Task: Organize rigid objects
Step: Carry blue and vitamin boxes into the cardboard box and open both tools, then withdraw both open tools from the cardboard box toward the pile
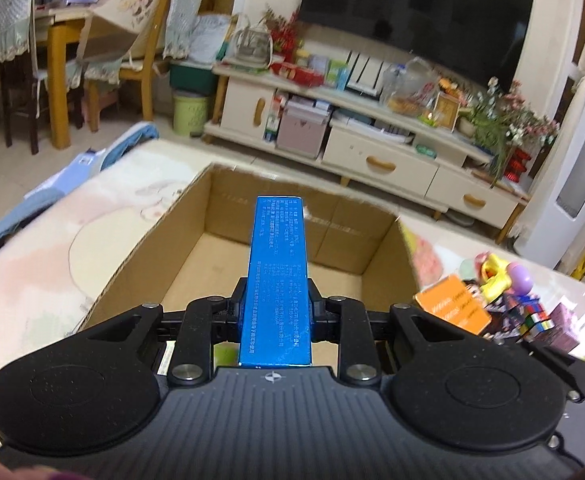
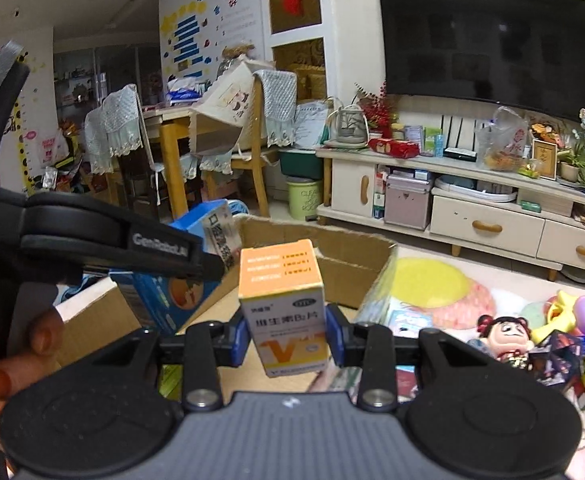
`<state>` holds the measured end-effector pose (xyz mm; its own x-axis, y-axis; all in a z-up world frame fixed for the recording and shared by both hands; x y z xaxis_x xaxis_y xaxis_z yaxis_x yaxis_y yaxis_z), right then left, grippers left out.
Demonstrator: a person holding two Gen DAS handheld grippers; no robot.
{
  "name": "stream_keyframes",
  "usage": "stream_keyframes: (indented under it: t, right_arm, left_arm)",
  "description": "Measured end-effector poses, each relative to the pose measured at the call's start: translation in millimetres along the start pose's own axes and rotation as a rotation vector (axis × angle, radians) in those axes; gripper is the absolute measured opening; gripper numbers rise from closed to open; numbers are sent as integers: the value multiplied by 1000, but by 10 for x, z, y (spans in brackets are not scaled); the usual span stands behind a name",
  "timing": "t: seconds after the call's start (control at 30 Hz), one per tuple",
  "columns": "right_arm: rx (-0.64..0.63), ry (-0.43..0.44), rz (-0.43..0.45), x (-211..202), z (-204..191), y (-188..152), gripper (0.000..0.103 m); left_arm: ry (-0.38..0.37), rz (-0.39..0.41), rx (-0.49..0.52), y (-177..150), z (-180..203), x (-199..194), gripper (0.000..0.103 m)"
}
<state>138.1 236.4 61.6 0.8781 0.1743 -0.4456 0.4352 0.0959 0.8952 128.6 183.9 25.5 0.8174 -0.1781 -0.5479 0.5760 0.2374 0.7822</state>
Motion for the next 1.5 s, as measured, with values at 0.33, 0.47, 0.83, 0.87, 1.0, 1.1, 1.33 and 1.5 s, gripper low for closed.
stream_keyframes:
  t: [0.33,0.47,0.83,0.87,1.0,1.1,1.33,1.5]
  right_arm:
    - [-41,4,-18,19,-116,-55,48]
    - [-54,-19,6,-40,-90,-51,57]
    - [-14,-126,60,-336,250,-97,97]
    - [-12,-135,59,-352,277,-115,97]
    - [-3,-167,45,-379,384,-198,98]
    - [9,-186,38,-391,467,-246,98]
    - [28,-208,28,-417,607,-352,98]
    - [46,-219,23,-443,707,-444,98]
  left_arm:
    - [37,-50,-29,-51,-29,-73,38]
    - [55,-28,-39,-22,-87,-121,69]
    - [72,-6,-1,1,-38,-137,103]
    - [72,-8,2,-7,-23,-118,103]
    - [67,-14,10,10,-31,-91,103]
    - [58,-17,22,8,-4,-76,103]
    - [38,-15,63,6,37,-77,103]
    - [29,-18,86,-9,35,-58,103]
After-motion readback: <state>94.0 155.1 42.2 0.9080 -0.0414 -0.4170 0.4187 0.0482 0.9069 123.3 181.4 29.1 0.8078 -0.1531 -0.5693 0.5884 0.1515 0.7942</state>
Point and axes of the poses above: each gripper's, at about its wrist camera, not at the fingertips, and x roughly the way its jaws point, z to its right, y to its top, the point moved 10 cm from there along x, roughly the way its jaws point, and after that the axes turned 12 degrees about -y, right-handed, at the moved point
